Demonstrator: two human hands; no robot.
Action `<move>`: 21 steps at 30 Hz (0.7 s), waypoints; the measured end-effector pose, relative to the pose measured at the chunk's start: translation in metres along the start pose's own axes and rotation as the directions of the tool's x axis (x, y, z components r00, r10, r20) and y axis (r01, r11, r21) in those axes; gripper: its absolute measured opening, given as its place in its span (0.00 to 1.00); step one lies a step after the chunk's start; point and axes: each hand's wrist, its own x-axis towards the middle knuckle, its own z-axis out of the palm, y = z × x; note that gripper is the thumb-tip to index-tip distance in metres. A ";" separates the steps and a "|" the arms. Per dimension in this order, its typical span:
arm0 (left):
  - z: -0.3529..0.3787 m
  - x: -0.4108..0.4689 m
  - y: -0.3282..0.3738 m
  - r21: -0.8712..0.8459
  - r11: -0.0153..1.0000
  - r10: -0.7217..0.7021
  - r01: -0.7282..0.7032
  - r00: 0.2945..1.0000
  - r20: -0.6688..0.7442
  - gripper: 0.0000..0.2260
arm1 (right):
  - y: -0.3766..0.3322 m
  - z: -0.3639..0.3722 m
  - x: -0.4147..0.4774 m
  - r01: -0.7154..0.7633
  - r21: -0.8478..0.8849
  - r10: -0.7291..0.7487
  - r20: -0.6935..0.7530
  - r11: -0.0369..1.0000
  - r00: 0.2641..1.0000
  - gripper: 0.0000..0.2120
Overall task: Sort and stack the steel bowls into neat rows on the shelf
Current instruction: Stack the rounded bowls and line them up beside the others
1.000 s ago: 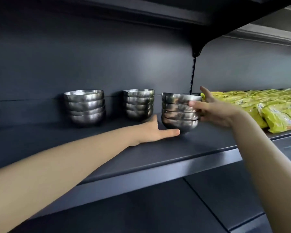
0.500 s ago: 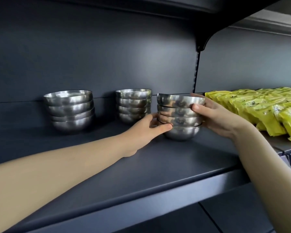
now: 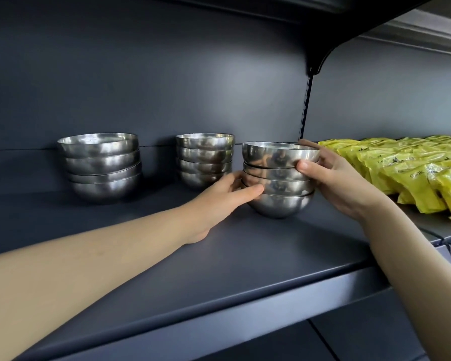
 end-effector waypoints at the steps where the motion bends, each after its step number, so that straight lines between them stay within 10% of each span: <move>1: 0.001 -0.001 0.000 0.006 1.000 0.008 -0.008 1.000 0.004 0.10 | 0.000 0.001 -0.001 0.004 -0.008 -0.003 0.013 1.000 1.000 0.54; 15: 0.002 -0.001 0.000 0.035 0.999 0.025 -0.027 0.998 0.052 0.12 | 0.000 -0.001 -0.003 -0.035 0.017 0.034 0.024 0.999 0.999 0.27; 21: 0.004 0.003 -0.006 0.073 0.997 0.013 -0.017 0.998 0.060 0.16 | -0.002 -0.008 -0.004 -0.062 -0.015 0.063 0.047 0.998 0.997 0.53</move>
